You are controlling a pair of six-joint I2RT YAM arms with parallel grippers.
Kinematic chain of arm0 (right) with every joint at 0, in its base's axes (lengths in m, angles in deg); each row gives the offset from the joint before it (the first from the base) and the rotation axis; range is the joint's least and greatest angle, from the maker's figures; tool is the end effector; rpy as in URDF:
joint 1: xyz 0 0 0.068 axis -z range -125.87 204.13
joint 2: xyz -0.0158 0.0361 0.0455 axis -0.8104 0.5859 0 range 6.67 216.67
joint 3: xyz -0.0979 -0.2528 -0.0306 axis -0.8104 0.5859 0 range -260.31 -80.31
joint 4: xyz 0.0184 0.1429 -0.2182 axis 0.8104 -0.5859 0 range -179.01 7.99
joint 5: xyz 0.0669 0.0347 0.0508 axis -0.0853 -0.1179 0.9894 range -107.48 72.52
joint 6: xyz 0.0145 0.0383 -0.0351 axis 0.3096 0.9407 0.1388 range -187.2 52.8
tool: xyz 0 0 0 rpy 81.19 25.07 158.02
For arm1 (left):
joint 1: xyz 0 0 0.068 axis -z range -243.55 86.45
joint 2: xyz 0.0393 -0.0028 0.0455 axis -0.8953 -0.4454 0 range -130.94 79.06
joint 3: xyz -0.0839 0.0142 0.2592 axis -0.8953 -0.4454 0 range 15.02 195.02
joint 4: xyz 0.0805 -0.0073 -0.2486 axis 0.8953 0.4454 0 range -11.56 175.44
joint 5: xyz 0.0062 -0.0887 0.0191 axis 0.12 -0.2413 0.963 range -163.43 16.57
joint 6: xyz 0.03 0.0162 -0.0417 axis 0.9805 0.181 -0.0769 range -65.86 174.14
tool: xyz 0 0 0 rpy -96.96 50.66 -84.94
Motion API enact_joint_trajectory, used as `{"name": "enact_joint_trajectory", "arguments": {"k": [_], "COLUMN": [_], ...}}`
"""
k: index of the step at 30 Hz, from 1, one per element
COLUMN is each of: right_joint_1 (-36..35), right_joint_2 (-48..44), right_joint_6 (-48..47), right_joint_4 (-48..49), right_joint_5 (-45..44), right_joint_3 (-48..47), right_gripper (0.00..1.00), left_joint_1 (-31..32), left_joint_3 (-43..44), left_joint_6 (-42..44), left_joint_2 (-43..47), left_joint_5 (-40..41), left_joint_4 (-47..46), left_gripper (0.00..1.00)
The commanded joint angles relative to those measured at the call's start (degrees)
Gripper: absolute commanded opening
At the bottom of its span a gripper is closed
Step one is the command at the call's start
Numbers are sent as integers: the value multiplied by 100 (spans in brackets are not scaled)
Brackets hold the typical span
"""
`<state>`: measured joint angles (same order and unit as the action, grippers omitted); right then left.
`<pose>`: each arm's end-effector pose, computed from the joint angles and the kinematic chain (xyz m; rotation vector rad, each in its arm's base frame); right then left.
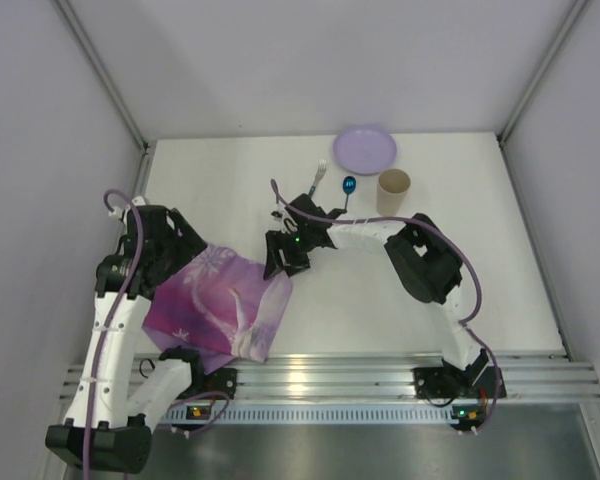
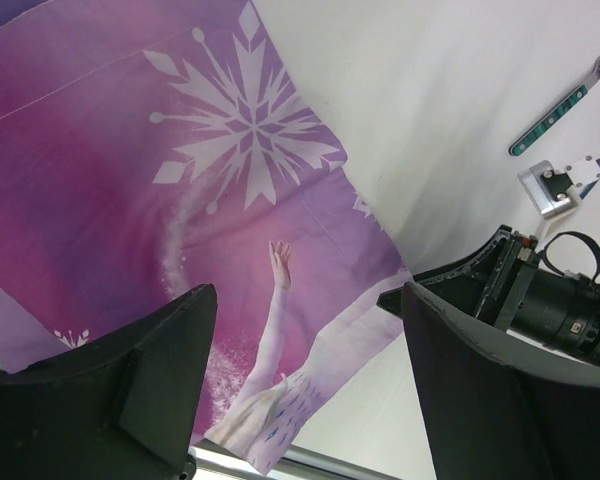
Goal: Set the dinner table for one person
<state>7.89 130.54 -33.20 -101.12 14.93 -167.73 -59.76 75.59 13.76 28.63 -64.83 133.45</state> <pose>0.3034 0.3446 0.1495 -0.5495 2.7579 1.1814 0.1598 -0.0052 0.3422 -0.8077 2.2088 -0.2037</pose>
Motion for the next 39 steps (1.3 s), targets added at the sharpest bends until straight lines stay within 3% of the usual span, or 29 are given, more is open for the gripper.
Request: {"name": "enact_joint_trajectory", "arguments": {"k": [1, 3, 4, 5, 6, 7, 11, 20, 24, 27, 30, 35, 39], "right_joint_1": [-131, -157, -157, -166, -166, -166, -87, 941, 1047, 1047, 1047, 1047, 1047], "right_joint_2": [225, 181, 146, 128, 111, 67, -450, -3385, -4308, -4713, -4855, -4794, -4619], "right_joint_6": [-68, -104, -130, -130, -148, -174, -394, -666, -658, -404, -202, -183, -385], "right_joint_4": [-40, -48, -40, -48, -66, -136, -513, -1823, -2333, -2255, -2132, -2184, -2351], "right_joint_5": [-32, 38, 73, 108, 178, 213, -137, -2280, -3002, -2916, -2880, -2924, -3012], "right_joint_3": [40, 145, 181, 199, 216, 208, 155, 1314, 1936, 2551, 2896, 2740, 2449], "right_gripper": [53, 38, 25, 18, 3, 0, 0, 0, 0, 0, 0, 0, 0], "left_joint_1": [-10, -10, -10, -10, -10, -10, -10, -10, -1, 60, 629, 2157, 2696], "left_joint_3": [157, 95, 8, -37, -89, -194, -406, -924, -1642, -2153, -2401, -2498, -2533], "left_joint_6": [109, 109, 109, 109, 101, 109, 13, -602, -664, -752, -840, -1295, -1648], "left_joint_2": [-10, -1, -1, 7, 7, -1, -63, -1, -89, -483, -958, -1512, -1925], "left_joint_5": [-7, -25, -60, -86, -104, -174, -219, -447, -1208, -1703, -1678, -1440, -1457], "left_joint_4": [37, -16, -42, -94, -104, -121, -43, 45, -375, -806, -1061, -1746, -2509], "left_gripper": [80, 80, 80, 80, 79, 80, 80, 81, 81, 81, 79, 79, 78]}}
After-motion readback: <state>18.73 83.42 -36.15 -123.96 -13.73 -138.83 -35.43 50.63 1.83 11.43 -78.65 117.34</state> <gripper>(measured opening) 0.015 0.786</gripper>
